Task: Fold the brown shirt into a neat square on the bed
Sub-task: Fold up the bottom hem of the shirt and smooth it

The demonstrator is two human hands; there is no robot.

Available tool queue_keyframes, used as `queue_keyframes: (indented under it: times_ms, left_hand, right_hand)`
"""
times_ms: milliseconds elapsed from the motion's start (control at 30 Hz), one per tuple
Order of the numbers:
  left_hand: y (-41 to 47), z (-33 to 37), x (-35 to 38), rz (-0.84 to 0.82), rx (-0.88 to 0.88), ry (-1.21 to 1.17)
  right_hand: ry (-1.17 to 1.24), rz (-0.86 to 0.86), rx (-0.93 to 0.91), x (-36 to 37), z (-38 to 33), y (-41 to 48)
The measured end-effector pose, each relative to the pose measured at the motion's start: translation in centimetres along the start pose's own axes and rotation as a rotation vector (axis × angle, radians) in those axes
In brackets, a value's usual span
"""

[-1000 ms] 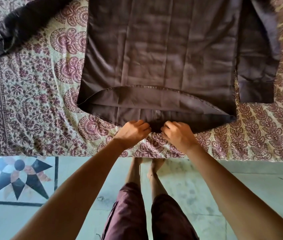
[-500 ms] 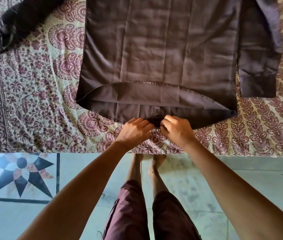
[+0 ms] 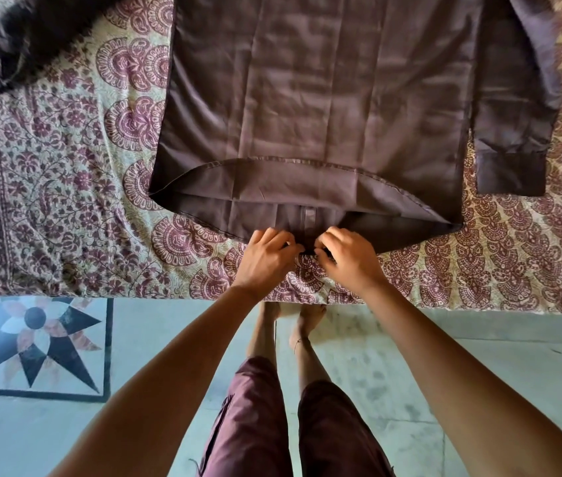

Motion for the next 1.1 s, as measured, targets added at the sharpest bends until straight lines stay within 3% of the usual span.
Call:
queue_keyframes:
  times_ms: [133, 333, 433, 533, 633, 700, 767, 833, 900, 1000, 1100]
  left_hand:
    - [-0.8, -0.6, 0.3, -0.064, -0.056, -0.057]
    - [-0.1, -0.7, 0.0, -0.159, -0.006, -0.112]
    - [-0.5, -1.5, -0.5, -0.142, -0.032, -0.121]
    - [-1.4, -2.2, -0.5, -0.131, -0.100, -0.039]
    - [-1.6, -1.6, -0.2, -0.183, -0.054, -0.047]
    - [-0.6, -2.4, -1.5, -0.131, -0.074, -0.078]
    - [0.8, -5.3, -4.3, 0.037, -0.244, -0.002]
    - [1.3, -9.8, -7.2, 0.144, -0.522, 0.130]
    - [1.3, -13.9, -7.9, 0.035, -0.736, 0.151]
    - [0.8, -17.9, -7.7, -0.147, -0.869, 0.112]
    - [-0.3, -18.6, -7.6, -0.229, -0.863, 0.044]
  right_hand:
    - [-0.028, -0.075, -0.030, 1.2, -0.7, -0.8]
    - [0.027, -0.015, 0.002, 0.6, -0.2, -1.7]
    - [-0.126, 0.071, 0.063, -0.4, 0.9, -2.4]
    - [-0.186, 0.019, 0.070, 0.2, 1.4, -3.1]
    - [-0.142, 0.005, 0.043, 0.1, 1.2, -2.8]
    - [-0.082, 0.101, 0.048, -1.6, 1.3, -1.9]
    - [-0.104, 0.239, 0.090, -4.0, 2.0, -0.7]
    - [-0.179, 0.317, 0.222, -5.9, 3.6, 0.5]
    - [-0.243, 0.261, 0.393, -6.7, 5.7, 1.8]
    - [-0.220, 0.113, 0.576, -6.7, 7.9, 2.7]
    - [-0.217, 0.156, 0.431, -7.6, 6.6, 2.6]
Point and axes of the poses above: each hand's wrist, its own y-axis towards the middle knuckle, its own x-axis out of the palm, z = x × y, the point moved 8 cm from there along y, towards the middle knuckle, and after that the axes turned 2 degrees about x, right-handed, at the moved point
